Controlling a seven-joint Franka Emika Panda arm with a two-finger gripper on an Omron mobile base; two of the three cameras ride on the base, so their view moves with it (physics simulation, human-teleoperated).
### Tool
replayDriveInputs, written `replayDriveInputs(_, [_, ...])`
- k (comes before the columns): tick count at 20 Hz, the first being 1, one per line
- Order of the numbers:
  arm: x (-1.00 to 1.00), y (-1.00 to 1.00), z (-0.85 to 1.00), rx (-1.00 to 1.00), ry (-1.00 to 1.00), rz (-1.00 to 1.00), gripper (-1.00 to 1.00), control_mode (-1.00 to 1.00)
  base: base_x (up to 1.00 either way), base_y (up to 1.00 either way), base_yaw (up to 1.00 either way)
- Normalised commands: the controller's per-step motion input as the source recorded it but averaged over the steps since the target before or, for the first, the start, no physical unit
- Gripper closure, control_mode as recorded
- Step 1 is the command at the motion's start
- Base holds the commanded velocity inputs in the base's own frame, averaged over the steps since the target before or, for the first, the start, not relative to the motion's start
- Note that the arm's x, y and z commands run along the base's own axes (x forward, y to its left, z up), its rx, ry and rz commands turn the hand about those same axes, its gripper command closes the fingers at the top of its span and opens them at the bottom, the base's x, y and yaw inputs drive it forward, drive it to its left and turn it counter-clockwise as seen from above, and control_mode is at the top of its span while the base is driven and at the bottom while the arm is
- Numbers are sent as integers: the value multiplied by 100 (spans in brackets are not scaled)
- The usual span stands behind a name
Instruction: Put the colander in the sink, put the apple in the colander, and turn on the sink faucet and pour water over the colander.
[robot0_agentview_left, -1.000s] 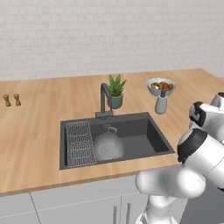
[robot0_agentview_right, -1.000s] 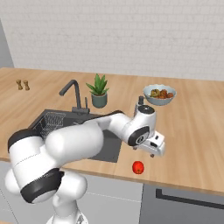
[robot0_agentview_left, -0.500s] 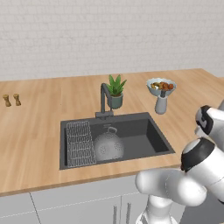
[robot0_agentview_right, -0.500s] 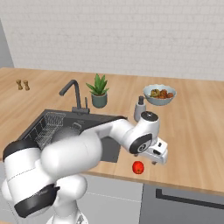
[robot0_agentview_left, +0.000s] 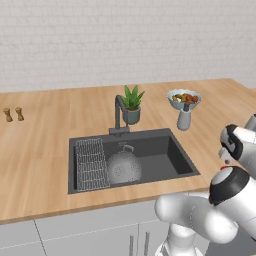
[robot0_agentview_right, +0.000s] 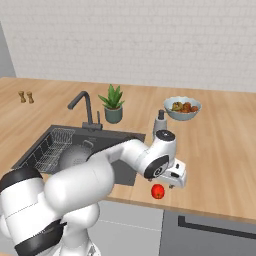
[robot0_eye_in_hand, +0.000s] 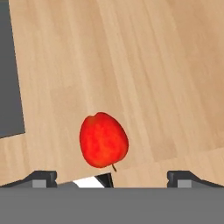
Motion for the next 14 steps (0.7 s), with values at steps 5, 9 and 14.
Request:
replayDriveInputs(5, [0, 8, -25, 0, 0, 11, -100, -100, 0, 0, 0])
replayDriveInputs(9, [0, 1, -17, 0, 0, 10, -100, -100, 0, 0, 0])
replayDriveInputs(14, [0, 0, -16, 0, 0, 7, -100, -100, 0, 0, 0])
